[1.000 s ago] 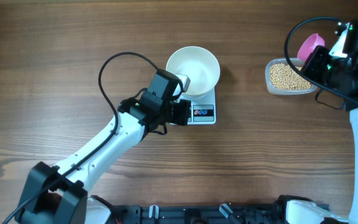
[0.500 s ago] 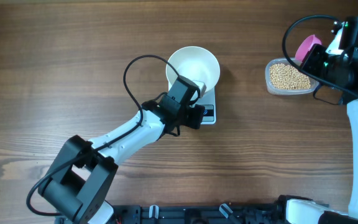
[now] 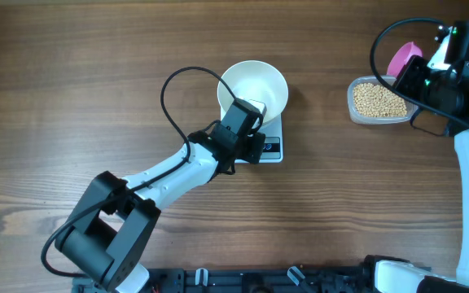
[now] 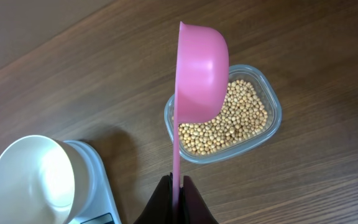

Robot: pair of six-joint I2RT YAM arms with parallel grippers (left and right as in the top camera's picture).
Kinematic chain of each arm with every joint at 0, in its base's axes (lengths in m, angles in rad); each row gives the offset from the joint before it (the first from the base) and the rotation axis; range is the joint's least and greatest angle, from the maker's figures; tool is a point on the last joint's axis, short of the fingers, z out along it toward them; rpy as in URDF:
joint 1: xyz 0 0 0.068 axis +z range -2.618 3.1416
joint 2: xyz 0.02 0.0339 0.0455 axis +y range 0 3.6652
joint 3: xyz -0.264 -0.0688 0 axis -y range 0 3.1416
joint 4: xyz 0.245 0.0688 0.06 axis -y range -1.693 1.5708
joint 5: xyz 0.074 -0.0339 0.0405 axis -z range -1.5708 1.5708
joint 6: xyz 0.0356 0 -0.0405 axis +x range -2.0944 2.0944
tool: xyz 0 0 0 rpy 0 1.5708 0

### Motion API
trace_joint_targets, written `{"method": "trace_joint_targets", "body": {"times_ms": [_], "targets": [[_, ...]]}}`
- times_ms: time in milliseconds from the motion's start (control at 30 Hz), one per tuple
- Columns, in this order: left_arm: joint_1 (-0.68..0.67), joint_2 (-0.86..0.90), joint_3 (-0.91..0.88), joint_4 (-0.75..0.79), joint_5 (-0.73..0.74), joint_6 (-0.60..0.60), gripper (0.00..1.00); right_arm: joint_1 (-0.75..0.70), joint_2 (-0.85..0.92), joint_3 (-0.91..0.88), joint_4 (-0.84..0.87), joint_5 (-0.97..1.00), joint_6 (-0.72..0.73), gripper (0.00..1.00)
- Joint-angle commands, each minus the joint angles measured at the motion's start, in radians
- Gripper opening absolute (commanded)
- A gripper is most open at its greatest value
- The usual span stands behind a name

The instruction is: Scoop item into bowl and weigh 150g on scale

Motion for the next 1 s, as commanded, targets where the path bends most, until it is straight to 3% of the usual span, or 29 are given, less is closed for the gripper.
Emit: {"method": "trace_joint_targets", "body": {"times_ms": [0,133,300,400,600,667,700,733,800,833,967], "targets": [[-0.002,0.026,-0.003,0.002,-0.010,0.012,0.04,-0.002,0.007,-0.002,0.015,0.018,-0.012,0.04],[-0.003,0.018,-0.003,-0.002,-0.002,-0.013,0.04,-0.002,0.007,-0.002,0.016,0.018,-0.014,0.04],[-0.003,-0.131,-0.003,0.005,0.005,-0.040,0.04,-0.002,0.007,-0.002,0.017,0.018,-0.031,0.04],[-0.003,-0.175,-0.003,-0.031,0.127,-0.040,0.04,-0.002,0.007,-0.002,0.023,0.018,-0.031,0.04],[0.027,-0.398,-0.003,-0.298,0.160,-0.026,0.04,-0.002,0.007,-0.002,0.015,0.018,-0.043,0.04],[0.051,-0.527,-0.019,-0.473,0.056,0.015,0.04,-0.002,0.007,-0.002,0.016,0.018,-0.058,0.04],[0.060,-0.575,-0.062,-0.481,0.047,0.021,0.04,-0.002,0.007,-0.002,0.017,0.018,-0.057,0.04],[0.063,-0.602,-0.105,-0.442,0.056,0.020,0.04,-0.002,0.007,-0.002,0.021,0.018,-0.057,0.04],[0.063,-0.613,-0.234,-0.206,0.134,-0.049,0.04,-0.002,0.007,-0.002,0.035,0.018,-0.057,0.04],[0.063,-0.586,-0.291,-0.079,0.141,-0.110,0.04,-0.002,0.007,-0.002,0.037,0.018,-0.056,0.04],[0.063,-0.399,-0.363,0.220,0.138,-0.116,0.04,-0.002,0.007,-0.002,0.043,0.018,-0.055,0.04]]}}
